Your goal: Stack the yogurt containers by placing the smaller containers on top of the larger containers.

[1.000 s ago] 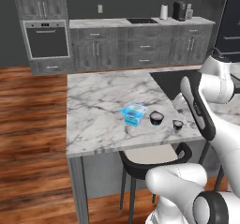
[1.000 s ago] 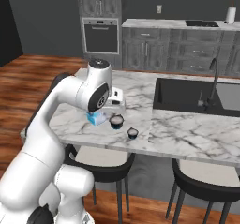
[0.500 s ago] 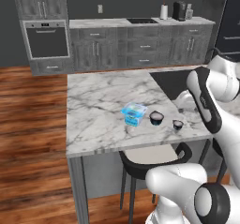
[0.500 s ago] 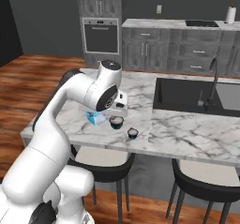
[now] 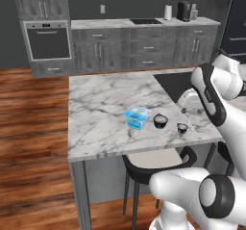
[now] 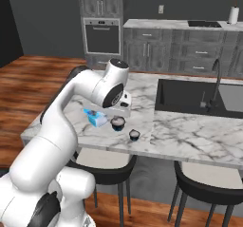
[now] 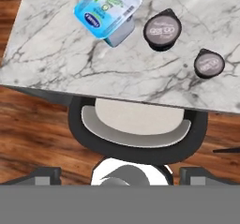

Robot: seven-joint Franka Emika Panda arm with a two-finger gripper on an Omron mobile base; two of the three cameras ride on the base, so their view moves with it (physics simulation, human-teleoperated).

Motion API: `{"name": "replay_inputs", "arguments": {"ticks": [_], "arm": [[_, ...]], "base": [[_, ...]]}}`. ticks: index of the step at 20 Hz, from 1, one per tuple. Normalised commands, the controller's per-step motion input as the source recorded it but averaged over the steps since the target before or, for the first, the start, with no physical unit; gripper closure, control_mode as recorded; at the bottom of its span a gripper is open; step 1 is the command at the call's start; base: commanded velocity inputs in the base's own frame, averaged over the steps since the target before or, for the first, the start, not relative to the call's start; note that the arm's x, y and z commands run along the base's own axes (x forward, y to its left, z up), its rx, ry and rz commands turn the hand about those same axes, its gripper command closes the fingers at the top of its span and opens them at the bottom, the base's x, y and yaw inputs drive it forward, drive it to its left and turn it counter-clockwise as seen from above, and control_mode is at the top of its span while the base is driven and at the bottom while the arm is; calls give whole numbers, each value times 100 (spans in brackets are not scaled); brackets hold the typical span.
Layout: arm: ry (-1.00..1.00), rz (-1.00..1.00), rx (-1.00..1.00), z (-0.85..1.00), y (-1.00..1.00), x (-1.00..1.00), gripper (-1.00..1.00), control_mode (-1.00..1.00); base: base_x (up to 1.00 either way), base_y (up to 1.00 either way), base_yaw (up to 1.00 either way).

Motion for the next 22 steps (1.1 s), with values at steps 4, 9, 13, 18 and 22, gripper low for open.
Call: {"name": "replay_inputs", "arguments": {"ticks": [4,9,13,18,22], "arm": [[0,0,0,-26,0,15,-100,-100],[0,0,0,-44,0,9,-100,-100],[0,0,11,-23,-1,1,-100,-100],[0,0,13,-3,-1,7,-100,-100],[0,0,8,0,0,11,-100,-100]], "base": [[0,0,0],[0,0,0],[0,0,0],[0,0,0],[0,0,0]]}}
